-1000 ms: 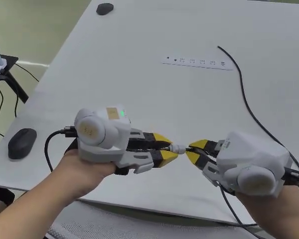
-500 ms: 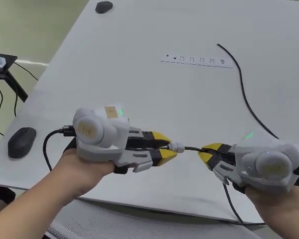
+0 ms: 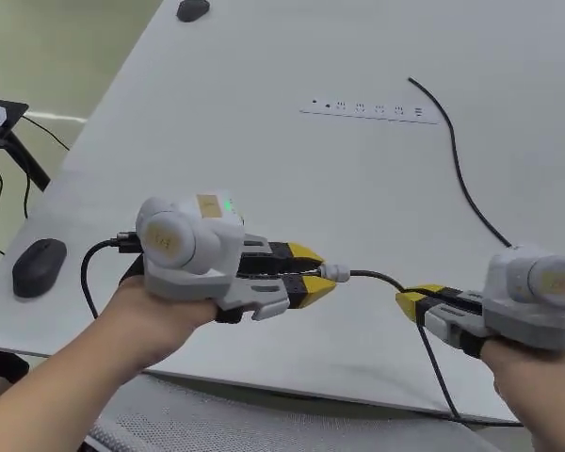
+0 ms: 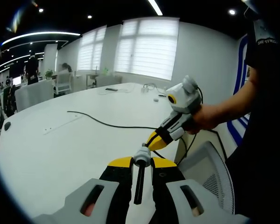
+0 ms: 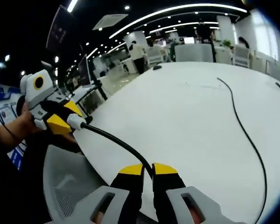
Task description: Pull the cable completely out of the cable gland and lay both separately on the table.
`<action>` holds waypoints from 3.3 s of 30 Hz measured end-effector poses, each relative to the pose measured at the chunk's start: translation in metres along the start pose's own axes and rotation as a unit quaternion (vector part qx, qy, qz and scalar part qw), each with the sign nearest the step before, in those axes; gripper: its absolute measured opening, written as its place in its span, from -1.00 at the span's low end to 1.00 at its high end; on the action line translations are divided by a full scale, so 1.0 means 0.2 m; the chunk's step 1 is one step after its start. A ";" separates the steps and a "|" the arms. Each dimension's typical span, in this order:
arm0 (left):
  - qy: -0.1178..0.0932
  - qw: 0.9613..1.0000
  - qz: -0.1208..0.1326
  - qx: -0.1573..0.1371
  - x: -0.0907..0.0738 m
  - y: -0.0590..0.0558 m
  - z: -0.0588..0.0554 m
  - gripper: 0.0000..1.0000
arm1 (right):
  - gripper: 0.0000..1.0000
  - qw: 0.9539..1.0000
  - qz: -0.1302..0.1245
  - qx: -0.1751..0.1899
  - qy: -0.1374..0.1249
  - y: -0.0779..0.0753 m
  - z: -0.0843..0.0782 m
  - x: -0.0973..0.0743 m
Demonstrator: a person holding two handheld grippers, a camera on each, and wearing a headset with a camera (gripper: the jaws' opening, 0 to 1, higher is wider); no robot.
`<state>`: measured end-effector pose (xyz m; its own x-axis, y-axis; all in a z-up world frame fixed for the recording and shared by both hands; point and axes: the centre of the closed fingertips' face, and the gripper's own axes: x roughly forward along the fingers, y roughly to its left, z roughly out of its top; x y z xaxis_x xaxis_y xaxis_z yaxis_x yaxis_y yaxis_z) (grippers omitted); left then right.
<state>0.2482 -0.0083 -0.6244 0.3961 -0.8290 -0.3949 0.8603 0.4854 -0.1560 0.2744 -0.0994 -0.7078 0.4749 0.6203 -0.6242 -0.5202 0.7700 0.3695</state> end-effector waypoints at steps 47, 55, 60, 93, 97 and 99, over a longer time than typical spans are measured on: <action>-0.002 1.000 0.008 -0.012 0.00 0.05 0.02 -0.71 | -0.43 0.989 0.053 -0.138 -0.022 0.16 0.14 -0.01; 0.001 1.000 0.009 -0.013 -0.01 0.05 0.01 -0.70 | -0.35 0.953 0.075 -0.291 -0.029 0.36 0.22 0.00; 0.002 1.000 0.008 -0.018 -0.03 0.05 0.00 -0.70 | -0.44 0.933 0.079 -0.349 -0.033 0.44 0.26 0.02; -0.006 0.999 0.008 -0.034 -0.04 0.03 0.01 -0.70 | -1.00 0.892 0.083 -0.445 -0.008 0.47 0.18 0.05; -0.008 0.999 0.009 -0.033 -0.04 0.02 0.01 -0.70 | -1.00 0.901 0.072 -0.428 0.002 0.40 0.15 0.04; -0.010 0.999 0.009 -0.033 -0.04 0.02 0.01 -0.70 | -1.00 0.909 0.069 -0.412 0.005 0.37 0.14 0.03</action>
<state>0.2491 -0.0001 -0.6192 0.4179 -0.8249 -0.3806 0.8299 0.5171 -0.2096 0.2592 -0.0351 -0.6654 0.3603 0.6975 -0.6194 -0.9311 0.3098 -0.1928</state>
